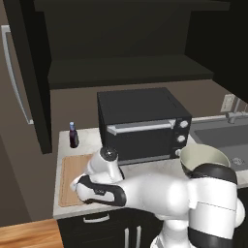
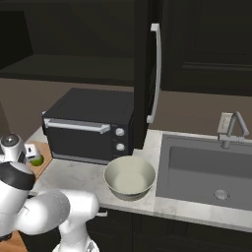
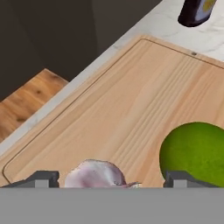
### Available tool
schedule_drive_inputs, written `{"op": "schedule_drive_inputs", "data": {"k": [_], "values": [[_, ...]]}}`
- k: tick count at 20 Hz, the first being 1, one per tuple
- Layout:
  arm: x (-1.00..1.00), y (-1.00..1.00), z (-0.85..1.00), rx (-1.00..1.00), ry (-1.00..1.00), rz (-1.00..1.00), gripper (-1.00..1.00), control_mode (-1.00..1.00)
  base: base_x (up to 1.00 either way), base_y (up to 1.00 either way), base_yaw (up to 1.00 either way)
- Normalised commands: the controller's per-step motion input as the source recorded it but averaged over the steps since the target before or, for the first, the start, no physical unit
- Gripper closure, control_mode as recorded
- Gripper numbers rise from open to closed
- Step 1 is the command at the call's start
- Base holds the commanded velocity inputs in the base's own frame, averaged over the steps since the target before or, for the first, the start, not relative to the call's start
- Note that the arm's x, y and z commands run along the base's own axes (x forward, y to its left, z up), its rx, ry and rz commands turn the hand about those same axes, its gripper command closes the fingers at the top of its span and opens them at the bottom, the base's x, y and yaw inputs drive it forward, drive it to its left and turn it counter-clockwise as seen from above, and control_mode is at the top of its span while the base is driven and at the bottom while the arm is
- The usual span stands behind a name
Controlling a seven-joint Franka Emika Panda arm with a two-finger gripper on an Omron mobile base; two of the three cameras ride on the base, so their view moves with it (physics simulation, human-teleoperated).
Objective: Open the cabinet. Place the bowl and condiment on the counter. Then place the lime and garlic on the cutting board.
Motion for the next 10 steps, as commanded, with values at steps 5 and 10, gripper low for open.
{"op": "schedule_drive_inputs", "data": {"k": [5,10], "values": [[0.0,0.0,0.44,0.01,0.0,0.0,-1.0,-1.0,0.0,0.0,0.0],[-0.22,0.0,1.0,0.03,0.0,0.0,-1.0,-1.0,0.0,0.0,0.0]]}}
